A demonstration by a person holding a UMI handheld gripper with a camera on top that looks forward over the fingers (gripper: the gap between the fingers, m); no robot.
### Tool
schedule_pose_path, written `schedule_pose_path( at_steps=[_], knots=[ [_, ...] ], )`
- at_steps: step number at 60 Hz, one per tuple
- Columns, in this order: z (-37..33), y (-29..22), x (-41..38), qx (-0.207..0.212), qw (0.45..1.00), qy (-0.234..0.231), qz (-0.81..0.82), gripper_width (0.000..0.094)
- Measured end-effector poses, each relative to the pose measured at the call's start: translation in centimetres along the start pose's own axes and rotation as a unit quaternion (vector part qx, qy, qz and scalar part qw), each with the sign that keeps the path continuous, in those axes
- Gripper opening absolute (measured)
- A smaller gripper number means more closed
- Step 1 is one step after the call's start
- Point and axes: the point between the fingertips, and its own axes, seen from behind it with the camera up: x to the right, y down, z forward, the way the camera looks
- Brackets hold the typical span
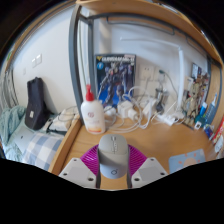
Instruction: Arrange mouse
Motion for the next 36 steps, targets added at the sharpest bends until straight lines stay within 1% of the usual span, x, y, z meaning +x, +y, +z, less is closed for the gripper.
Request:
schedule_pose_path(
  at_steps=[7,12,18,21,26,36],
  knots=[
    [-4.5,-7.0,4.9,0.06,0.998,0.011,-0.004,0.0353],
    [-8.4,-11.1,9.5,0.103,0.994,0.029,-0.001,0.0352],
    [-12.0,-13.4,15.5,0.125,0.991,0.056,-0.009,0.0353],
    [-13.2,-13.3,18.5,0.127,0.989,0.07,-0.008,0.0353],
    [-14.1,-12.0,23.3,0.118,0.989,0.09,0.001,0.0353],
    [-12.2,-4.8,30.1,0.061,0.992,0.108,0.018,0.0352]
  ],
)
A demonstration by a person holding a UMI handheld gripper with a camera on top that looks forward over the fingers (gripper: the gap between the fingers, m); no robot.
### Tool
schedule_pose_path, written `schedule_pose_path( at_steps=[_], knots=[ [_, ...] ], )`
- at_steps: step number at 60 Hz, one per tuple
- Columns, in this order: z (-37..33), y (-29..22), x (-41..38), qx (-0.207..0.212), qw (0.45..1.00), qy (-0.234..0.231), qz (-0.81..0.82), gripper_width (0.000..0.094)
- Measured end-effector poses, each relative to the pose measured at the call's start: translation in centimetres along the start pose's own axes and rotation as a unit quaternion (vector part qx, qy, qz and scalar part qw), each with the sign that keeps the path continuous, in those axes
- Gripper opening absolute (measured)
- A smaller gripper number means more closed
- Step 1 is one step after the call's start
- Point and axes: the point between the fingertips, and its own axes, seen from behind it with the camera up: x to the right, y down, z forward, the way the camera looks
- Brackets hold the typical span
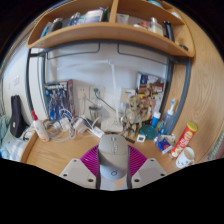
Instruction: Arrange mouse
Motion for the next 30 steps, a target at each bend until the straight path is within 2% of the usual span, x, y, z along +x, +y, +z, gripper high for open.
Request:
schedule_pose_path(
  at_steps=[15,28,30],
  knots=[
    [4.3,12.4,2.6,-0.104,0.995,-0.001,0.01,0.0353],
    [6.5,19.3,2.0,-0.159,0.987,-0.018,-0.002,0.0354],
    [6.5,19.2,1.9,-0.152,0.988,-0.018,0.001,0.0355]
  ],
)
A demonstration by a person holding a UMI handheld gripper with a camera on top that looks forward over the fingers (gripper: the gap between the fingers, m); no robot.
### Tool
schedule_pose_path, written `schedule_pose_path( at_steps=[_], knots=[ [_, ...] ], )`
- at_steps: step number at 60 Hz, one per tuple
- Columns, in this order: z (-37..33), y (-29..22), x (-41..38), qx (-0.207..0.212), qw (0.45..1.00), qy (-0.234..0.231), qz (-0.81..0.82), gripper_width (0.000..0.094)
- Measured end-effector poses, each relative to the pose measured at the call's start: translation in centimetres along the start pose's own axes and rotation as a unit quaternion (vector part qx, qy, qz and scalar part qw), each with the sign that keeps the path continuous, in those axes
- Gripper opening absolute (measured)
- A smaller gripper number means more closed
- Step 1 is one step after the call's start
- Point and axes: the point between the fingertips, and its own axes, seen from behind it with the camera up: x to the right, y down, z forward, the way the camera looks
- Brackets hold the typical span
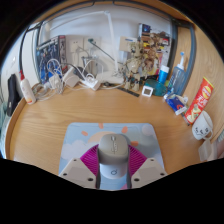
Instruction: Arrange mouse
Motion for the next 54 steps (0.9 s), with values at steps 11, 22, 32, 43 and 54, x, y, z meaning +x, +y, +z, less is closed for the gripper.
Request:
schedule_pose_path(
  at_steps=[11,22,32,43,54],
  knots=[
    [0.2,0.6,0.0,-0.006,1.0,-0.006,0.007,0.0469],
    [-0.5,0.9,0.2,-0.042,0.999,-0.002,-0.01,0.0797],
    [-4.5,-1.6,-0.3,-0.035,0.999,-0.009,-0.018,0.0871],
    [-12.6,-8.2,0.2,0.022,1.0,0.01,-0.006,0.087],
    [-19.4,-13.7,-0.2,0.092,0.995,0.011,0.021,0.087]
  ],
)
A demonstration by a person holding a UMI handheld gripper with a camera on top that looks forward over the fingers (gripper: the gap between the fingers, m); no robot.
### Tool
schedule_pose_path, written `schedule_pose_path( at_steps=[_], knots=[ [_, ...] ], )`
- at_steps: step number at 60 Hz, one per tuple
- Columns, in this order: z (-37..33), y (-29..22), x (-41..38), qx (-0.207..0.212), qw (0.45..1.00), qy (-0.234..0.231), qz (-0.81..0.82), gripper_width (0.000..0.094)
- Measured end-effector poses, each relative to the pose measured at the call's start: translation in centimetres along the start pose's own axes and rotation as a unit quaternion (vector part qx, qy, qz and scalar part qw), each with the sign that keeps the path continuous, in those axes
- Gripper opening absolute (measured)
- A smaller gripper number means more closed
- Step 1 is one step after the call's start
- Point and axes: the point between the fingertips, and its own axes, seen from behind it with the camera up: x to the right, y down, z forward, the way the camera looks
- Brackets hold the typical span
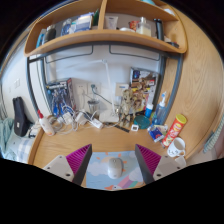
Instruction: Arrange mouse
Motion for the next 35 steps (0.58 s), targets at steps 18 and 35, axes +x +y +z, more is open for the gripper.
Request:
schedule_pose_path(
  at_steps=[18,35],
  knots=[
    [-4.1,-3.0,-1.5,0.036,0.999,-0.007,-0.013,0.0869],
    [-5.0,-1.8,-0.8,0.025,0.999,0.004,-0.027,0.086]
  ],
)
